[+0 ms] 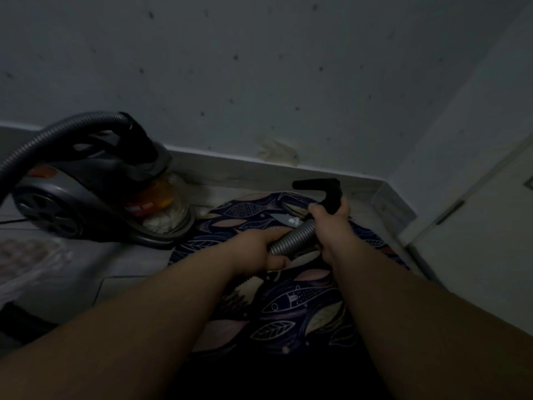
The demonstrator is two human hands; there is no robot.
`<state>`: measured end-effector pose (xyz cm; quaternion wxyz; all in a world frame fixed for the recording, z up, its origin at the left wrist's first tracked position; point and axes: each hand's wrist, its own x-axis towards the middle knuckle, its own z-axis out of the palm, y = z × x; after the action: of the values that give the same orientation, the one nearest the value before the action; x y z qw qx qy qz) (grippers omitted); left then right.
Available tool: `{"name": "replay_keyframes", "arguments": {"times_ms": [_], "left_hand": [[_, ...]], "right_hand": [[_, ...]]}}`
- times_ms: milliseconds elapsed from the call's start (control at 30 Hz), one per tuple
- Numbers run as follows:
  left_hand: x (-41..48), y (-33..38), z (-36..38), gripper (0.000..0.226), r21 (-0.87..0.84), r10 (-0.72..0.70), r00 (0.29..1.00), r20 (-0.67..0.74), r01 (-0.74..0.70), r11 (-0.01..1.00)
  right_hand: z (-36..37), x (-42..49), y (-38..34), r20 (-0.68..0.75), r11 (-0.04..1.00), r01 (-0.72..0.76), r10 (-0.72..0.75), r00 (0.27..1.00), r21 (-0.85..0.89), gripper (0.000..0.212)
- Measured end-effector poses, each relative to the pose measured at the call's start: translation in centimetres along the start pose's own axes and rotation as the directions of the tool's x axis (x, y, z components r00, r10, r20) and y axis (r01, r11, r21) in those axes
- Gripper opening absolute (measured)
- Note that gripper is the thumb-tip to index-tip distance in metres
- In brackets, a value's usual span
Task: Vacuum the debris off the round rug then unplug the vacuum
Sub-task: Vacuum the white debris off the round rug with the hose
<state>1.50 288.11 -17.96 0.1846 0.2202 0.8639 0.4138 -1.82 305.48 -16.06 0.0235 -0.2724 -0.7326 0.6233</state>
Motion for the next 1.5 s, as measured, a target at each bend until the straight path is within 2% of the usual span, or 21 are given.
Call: {"name": "replay_keyframes", "arguments": {"times_ms": [133, 267, 367, 467, 567, 733, 833, 933, 1100, 1200, 1300, 1500], "left_hand": [[-1.2, 2.5, -0.6, 0.071, 0.078, -0.009, 0.999, -0.04, 0.012, 0.997], [-1.1, 4.2, 1.5, 0.066, 0.052, -0.001, 1.0, -0.017, 0.002, 0.999], [0.1, 5.0, 3.8, 0.063, 0.079, 0.022, 1.0, -0.001, -0.021, 0.997], [2.9, 5.6, 6.2, 0.062, 0.123, 0.018, 0.999, 0.044, -0.024, 0.992], [6.7, 6.6, 8.7, 0.065, 0.171, 0.006, 0.994, 0.113, -0.025, 0.985], [14.5, 7.2, 13.0, 0.064, 0.211, 0.006, 0.983, 0.183, -0.045, 0.976], [17.5, 7.3, 14.8, 0.054, 0.248, 0.003, 0.975, 0.223, -0.059, 0.967], [20.2, 7.3, 17.1, 0.049, 0.29, -0.034, 0.968, 0.248, -0.041, 0.956], [23.6, 7.3, 20.3, 0.049, 0.286, -0.089, 0.959, 0.268, 0.009, 0.958], [25.5, 7.5, 22.3, 0.054, 0.284, -0.112, 0.953, 0.283, 0.028, 0.958], [27.0, 7.1, 23.8, 0.07, 0.304, -0.119, 0.952, 0.282, 0.029, 0.952], [28.7, 6.9, 23.8, 0.076, 0.255, -0.14, 0.961, 0.24, 0.077, 0.964]], "right_hand": [[-1.6, -1.6, -1.4, 0.024, 0.99, 0.026, -0.029, 0.999, 0.14, 0.094], [-3.9, -1.1, 0.1, 0.071, 0.974, -0.076, 0.063, 0.995, 0.214, 0.097], [-6.0, 0.5, 1.5, 0.08, 0.941, -0.148, 0.13, 0.988, 0.303, 0.082], [-8.4, 2.9, 3.0, 0.121, 0.89, -0.204, 0.169, 0.978, 0.408, 0.08], [-11.7, 5.8, 4.4, 0.032, 0.872, -0.194, 0.202, 0.979, 0.449, 0.071], [-16.4, 11.9, 7.4, -0.028, 0.871, -0.167, 0.203, 0.979, 0.462, 0.081], [-18.0, 14.5, 9.2, -0.025, 0.865, -0.156, 0.191, 0.981, 0.478, 0.085], [-19.1, 16.7, 10.8, 0.013, 0.888, -0.193, 0.206, 0.978, 0.418, 0.083], [-20.6, 20.2, 12.0, -0.035, 0.918, -0.216, 0.241, 0.97, 0.331, 0.086], [-21.9, 22.2, 12.7, -0.019, 0.93, -0.237, 0.253, 0.967, 0.282, 0.085], [-22.8, 24.3, 13.8, -0.005, 0.942, -0.197, 0.206, 0.979, 0.271, 0.08], [-22.1, 27.0, 14.3, -0.007, 0.955, -0.129, 0.136, 0.991, 0.269, 0.088]]}}
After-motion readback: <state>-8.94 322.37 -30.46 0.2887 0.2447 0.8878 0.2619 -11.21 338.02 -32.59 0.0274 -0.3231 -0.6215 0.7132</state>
